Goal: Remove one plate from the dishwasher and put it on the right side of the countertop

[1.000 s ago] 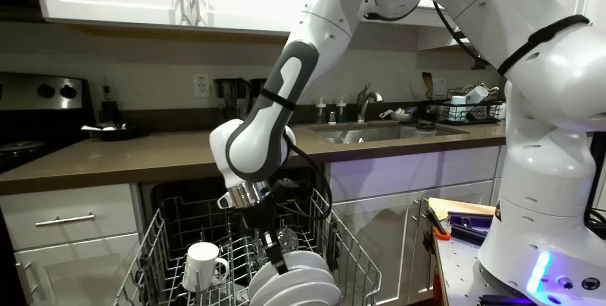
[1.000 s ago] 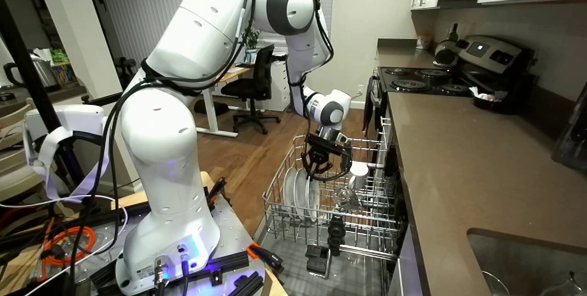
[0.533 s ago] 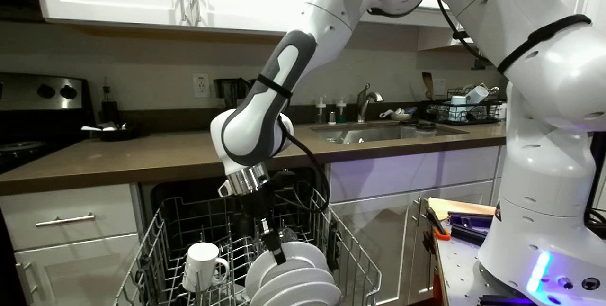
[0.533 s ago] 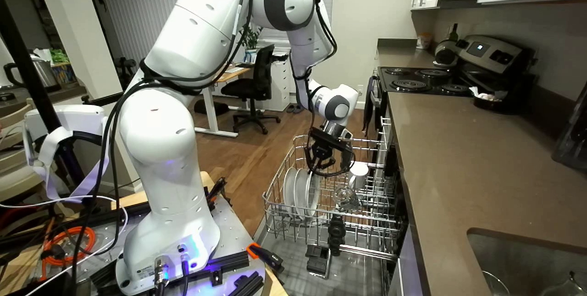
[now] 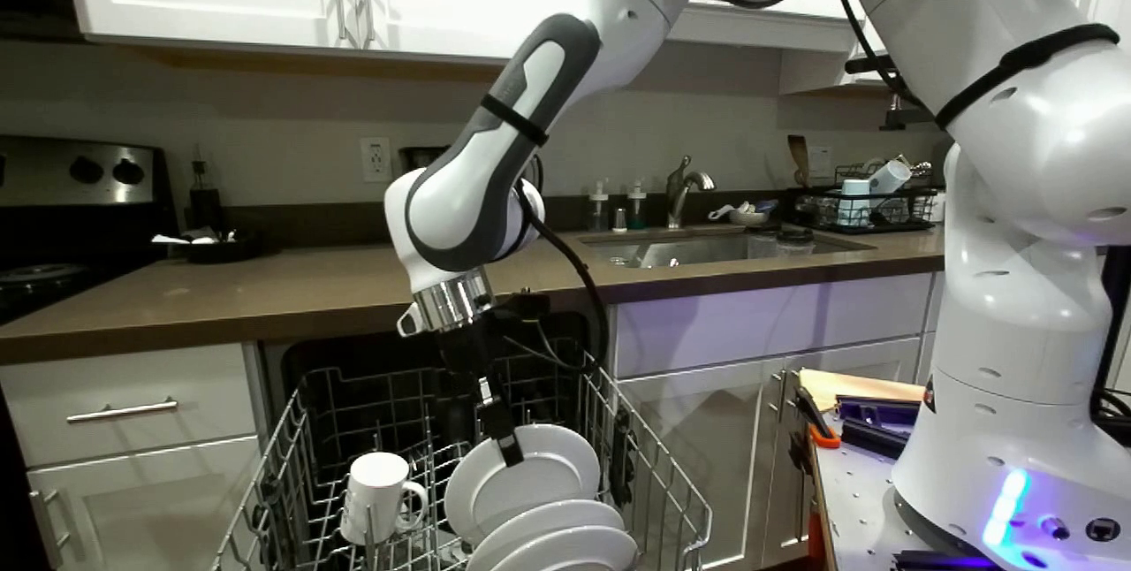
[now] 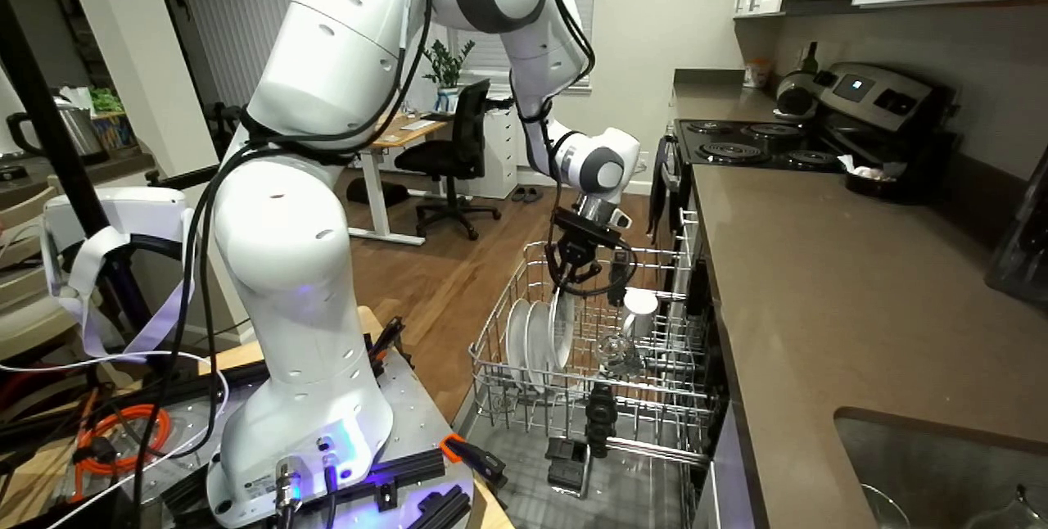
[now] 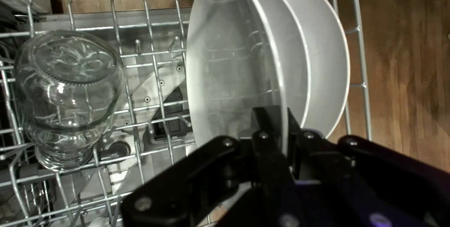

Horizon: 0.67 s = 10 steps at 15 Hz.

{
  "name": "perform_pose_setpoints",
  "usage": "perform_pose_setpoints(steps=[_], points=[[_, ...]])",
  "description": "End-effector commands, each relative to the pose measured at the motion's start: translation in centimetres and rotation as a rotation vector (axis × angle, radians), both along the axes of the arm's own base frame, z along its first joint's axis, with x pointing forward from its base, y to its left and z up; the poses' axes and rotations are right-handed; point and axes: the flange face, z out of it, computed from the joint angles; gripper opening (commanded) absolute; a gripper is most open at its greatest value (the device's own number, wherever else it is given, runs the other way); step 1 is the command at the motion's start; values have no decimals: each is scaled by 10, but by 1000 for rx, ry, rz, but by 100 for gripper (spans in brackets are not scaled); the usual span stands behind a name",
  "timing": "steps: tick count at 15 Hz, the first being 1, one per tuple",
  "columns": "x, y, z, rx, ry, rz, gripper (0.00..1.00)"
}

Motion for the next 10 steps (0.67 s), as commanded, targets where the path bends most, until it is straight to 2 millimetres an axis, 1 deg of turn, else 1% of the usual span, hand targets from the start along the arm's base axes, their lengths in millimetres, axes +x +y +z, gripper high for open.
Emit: perform_pose_setpoints(steps=[1, 10], points=[[-13, 9, 30, -19, -34, -2, 7], [-34, 35, 65, -80, -136, 24, 7]])
